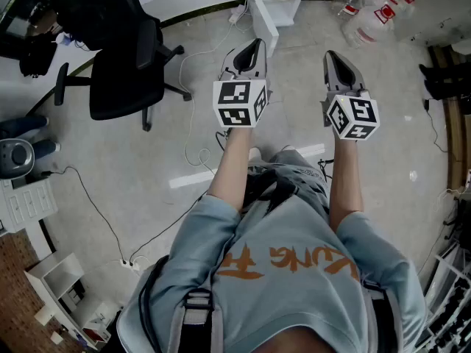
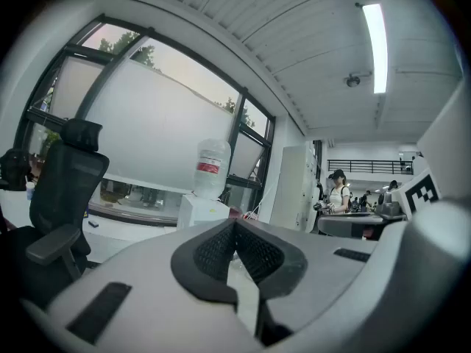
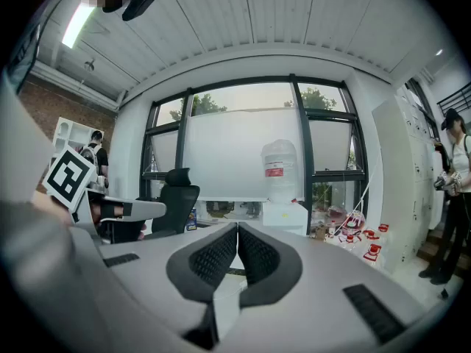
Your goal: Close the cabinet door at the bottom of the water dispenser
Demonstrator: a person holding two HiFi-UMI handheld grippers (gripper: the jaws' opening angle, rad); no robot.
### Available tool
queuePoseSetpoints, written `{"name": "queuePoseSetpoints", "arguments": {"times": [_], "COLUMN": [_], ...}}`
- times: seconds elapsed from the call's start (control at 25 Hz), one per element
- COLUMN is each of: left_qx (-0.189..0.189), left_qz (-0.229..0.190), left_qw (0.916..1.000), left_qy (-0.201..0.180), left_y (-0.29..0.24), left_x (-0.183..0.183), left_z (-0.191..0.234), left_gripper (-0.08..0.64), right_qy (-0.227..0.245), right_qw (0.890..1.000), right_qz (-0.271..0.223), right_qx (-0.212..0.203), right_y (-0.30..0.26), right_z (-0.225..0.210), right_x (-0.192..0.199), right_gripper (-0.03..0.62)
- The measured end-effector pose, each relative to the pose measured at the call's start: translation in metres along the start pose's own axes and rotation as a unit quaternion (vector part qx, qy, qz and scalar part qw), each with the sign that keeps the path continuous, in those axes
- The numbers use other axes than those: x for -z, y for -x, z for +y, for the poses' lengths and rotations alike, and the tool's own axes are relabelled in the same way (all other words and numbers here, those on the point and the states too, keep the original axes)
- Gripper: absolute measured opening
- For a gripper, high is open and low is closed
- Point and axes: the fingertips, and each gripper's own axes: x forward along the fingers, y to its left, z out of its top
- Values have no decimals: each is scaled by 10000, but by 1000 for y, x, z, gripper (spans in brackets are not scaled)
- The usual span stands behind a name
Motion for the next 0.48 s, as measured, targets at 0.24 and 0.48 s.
{"name": "queuePoseSetpoints", "arguments": {"times": [0.24,0.48], "left_qx": [-73,-94], "left_qz": [51,55], "left_qw": [10000,9999], "left_qy": [23,4], "left_y": [5,5], "left_x": [0,4], "left_z": [4,8], "left_gripper": [20,20], "right_qy": [-14,0], "right_qw": [10000,10000], "right_qz": [26,52], "right_qx": [-56,-76], "right_y": [0,0], "right_z": [5,7], "right_x": [-3,6], "right_gripper": [29,29]}}
